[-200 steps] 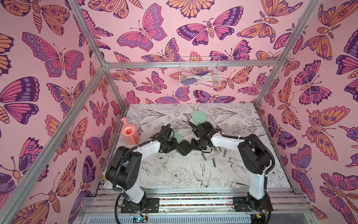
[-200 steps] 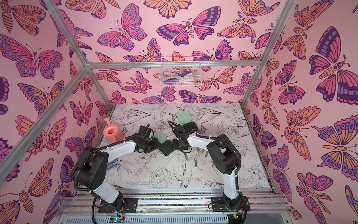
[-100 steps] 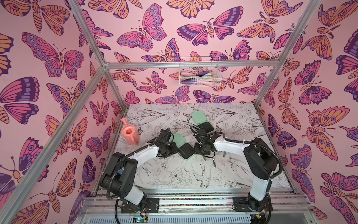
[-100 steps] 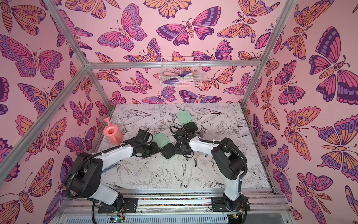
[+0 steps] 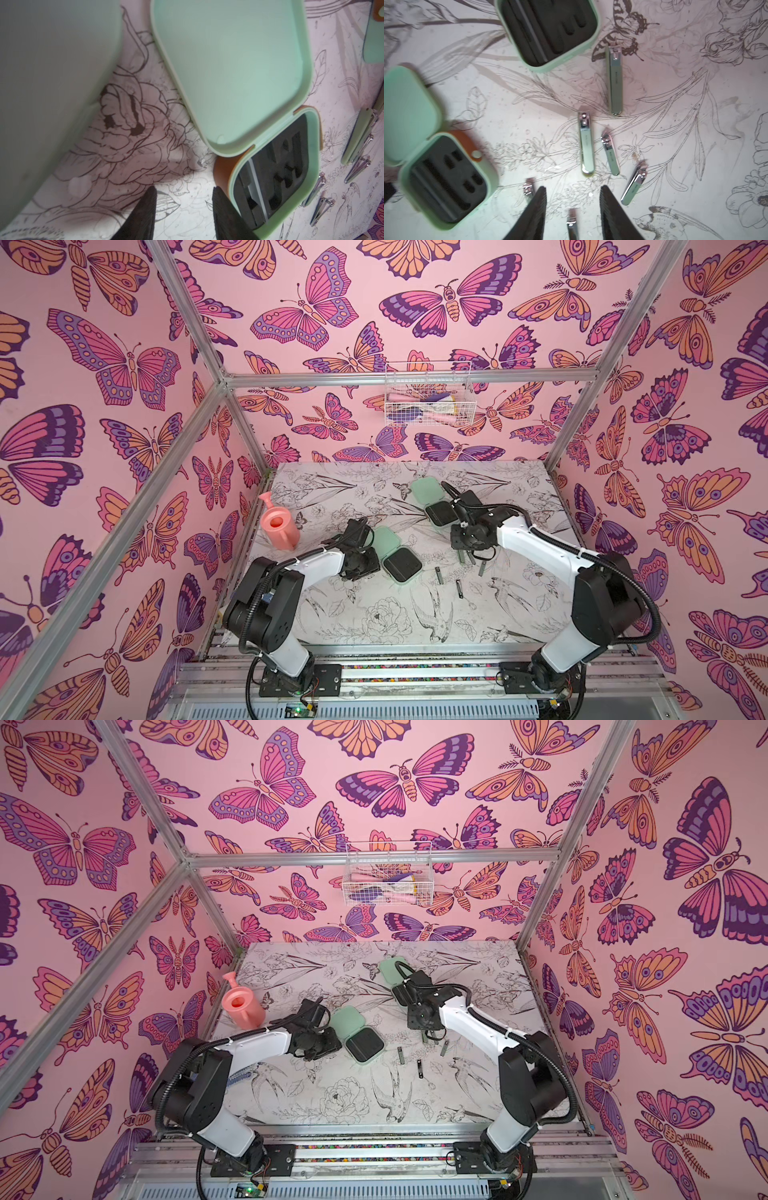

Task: Organize nail clipper sets
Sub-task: Pick up the nail clipper from the center of the board.

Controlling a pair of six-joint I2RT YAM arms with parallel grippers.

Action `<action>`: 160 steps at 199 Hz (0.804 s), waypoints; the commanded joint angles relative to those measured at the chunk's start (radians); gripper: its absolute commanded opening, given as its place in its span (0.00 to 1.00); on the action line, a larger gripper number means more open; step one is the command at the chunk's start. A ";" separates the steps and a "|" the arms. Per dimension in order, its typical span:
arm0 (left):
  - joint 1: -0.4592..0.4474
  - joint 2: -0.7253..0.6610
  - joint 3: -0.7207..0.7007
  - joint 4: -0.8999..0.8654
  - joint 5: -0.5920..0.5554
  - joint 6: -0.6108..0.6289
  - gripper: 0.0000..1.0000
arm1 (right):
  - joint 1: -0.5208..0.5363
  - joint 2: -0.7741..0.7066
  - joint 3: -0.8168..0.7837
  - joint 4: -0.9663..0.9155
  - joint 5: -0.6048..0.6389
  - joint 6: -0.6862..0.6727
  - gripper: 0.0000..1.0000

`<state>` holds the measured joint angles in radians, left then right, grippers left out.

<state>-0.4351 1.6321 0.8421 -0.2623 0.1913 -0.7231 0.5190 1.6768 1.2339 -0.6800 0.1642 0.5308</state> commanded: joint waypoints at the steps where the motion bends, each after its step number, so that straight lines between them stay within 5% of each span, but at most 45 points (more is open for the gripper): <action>1: -0.012 0.054 -0.015 -0.040 0.003 -0.009 0.47 | -0.011 0.080 0.029 -0.031 -0.008 -0.070 0.45; 160: -0.027 0.042 -0.044 -0.034 0.020 -0.027 0.47 | -0.011 0.281 0.064 0.043 0.052 -0.042 0.35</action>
<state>-0.4484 1.6459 0.8467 -0.2314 0.1974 -0.7387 0.5064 1.9266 1.2716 -0.6392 0.1894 0.4728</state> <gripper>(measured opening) 0.467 0.359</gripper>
